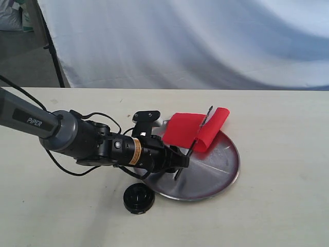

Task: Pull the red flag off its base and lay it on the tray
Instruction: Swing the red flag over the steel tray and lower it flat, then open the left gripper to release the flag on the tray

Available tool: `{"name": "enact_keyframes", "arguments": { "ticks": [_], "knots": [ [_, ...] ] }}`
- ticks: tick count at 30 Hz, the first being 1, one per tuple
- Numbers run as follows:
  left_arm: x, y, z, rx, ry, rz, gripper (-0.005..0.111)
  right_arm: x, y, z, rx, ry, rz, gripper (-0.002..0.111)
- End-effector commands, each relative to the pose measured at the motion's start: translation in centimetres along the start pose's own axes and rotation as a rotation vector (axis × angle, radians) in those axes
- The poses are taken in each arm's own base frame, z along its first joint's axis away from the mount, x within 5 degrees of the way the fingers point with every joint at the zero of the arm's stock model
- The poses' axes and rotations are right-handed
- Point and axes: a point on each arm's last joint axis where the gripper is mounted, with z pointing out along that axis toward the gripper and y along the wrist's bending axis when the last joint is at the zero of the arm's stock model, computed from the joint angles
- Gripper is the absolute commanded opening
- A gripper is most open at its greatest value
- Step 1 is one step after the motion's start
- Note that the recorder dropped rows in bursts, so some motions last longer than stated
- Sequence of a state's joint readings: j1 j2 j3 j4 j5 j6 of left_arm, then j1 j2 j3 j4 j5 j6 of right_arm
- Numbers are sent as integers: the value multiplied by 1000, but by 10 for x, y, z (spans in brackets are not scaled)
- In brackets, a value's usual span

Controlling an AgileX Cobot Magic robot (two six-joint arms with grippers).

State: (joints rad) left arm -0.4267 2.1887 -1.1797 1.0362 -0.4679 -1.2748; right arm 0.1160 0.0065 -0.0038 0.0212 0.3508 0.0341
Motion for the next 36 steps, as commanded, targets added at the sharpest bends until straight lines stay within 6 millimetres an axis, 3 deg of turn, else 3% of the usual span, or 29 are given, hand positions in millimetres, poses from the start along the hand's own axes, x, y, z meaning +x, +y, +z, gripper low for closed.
{"name": "enact_keyframes", "arguments": {
  "ticks": [1,12,20,22,26,32,36],
  "knots": [
    [2,-1,0,-4,8,17,49,1,0,0,4,-6,7,0],
    [-3,-3,-3,-2,-6,25,49,1,0,0,4,-6,7,0],
    [-44,-32,-39,40,-120,111,48,1,0,0,4,-6,7,0],
    [-54,-42,-52,53,-139,178,37,1,0,0,4,-6,7,0],
    [-67,-59,-76,77,-133,291,2,1,0,0,4,-6,7,0],
    [-73,-83,-109,149,-61,367,0,1,0,0,4,-6,7,0],
    [-74,-110,-135,321,-32,420,0,1,0,0,4,-6,7,0]
  ]
}}
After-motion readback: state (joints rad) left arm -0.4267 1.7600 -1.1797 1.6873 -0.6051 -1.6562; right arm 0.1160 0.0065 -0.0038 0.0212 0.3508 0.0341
